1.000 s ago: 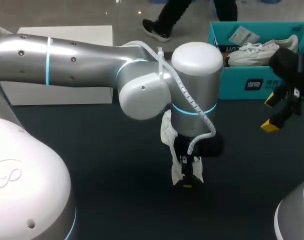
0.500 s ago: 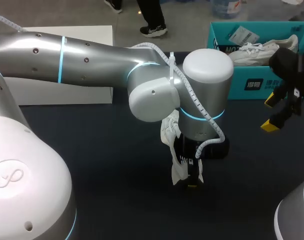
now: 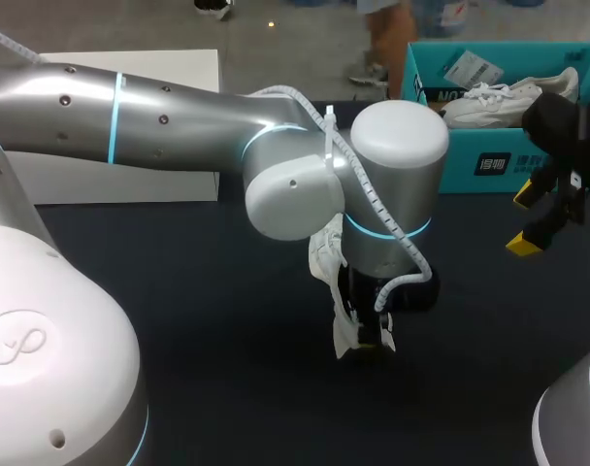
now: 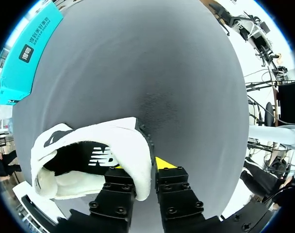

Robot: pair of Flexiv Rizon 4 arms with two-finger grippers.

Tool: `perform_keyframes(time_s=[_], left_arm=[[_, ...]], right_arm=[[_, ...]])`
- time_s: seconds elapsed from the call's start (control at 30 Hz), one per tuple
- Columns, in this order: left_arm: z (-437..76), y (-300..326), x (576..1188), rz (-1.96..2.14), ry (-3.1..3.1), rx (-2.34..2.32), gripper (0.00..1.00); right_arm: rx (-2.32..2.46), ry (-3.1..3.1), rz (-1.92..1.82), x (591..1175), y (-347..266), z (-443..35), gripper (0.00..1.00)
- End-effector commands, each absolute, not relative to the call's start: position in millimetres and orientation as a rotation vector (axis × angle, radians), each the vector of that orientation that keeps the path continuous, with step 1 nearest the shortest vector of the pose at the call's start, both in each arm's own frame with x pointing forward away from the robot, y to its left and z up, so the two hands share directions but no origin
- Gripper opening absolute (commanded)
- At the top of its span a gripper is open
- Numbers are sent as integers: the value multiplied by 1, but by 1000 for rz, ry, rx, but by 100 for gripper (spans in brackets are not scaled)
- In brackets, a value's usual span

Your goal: Take the shoe out of the shoebox, open the shoe tongue, remove and reinsert the insole, then place the shoe into the shoebox

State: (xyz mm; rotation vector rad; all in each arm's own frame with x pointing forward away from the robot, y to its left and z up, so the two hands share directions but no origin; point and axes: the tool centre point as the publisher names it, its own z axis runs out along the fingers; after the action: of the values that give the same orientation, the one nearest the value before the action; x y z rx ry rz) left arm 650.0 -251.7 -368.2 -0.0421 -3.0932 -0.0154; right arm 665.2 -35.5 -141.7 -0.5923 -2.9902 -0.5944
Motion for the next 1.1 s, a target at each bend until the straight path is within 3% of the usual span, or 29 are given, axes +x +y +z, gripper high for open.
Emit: perform_keyframes(time_s=[0.03, 0.47, 1.1], left_arm=[[-369, -249, 651, -2, -3086, -58, 0], [-358, -249, 653, 12, -3089, -114, 0], [-252, -216, 721, -65, -3127, -237, 0]], right_arm=[[-591, -2988, -590, 667, -35, -142, 100], [-591, -2988, -590, 667, -35, -142, 100], [-591, -2988, -590, 667, -35, -142, 100]])
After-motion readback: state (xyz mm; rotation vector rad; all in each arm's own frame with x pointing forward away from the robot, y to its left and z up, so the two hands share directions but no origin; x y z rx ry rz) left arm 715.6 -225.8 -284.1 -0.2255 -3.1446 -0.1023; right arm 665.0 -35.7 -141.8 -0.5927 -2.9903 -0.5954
